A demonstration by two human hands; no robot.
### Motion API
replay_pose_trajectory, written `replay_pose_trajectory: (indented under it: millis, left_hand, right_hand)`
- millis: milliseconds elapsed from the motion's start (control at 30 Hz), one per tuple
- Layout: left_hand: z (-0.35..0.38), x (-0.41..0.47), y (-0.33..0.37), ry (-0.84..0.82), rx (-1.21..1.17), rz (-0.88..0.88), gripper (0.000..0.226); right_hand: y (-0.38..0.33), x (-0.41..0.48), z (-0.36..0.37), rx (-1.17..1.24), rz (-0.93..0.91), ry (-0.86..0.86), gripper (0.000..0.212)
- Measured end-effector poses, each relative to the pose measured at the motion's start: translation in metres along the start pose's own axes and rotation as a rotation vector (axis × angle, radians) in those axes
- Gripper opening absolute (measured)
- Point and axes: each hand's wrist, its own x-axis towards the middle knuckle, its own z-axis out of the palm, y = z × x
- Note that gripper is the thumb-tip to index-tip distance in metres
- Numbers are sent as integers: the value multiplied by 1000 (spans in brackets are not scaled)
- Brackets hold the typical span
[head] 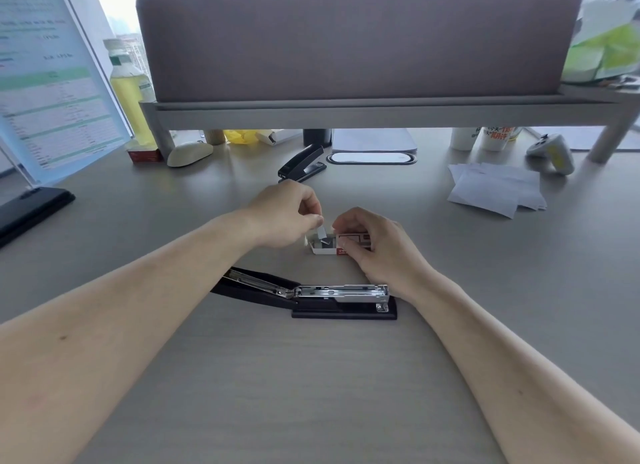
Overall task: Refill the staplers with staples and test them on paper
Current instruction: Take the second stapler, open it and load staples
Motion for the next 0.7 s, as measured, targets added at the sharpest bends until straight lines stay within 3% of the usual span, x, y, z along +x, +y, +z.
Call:
replay_pose_trajectory:
  millis: [233, 700]
  left_hand:
    - [1, 3, 1, -89, 13, 16, 6]
    - [8, 4, 0, -67, 52, 9, 7]
  right_hand:
    - [1, 0, 0, 8, -1, 1, 18]
    - [-1, 0, 0, -12, 5, -19, 15]
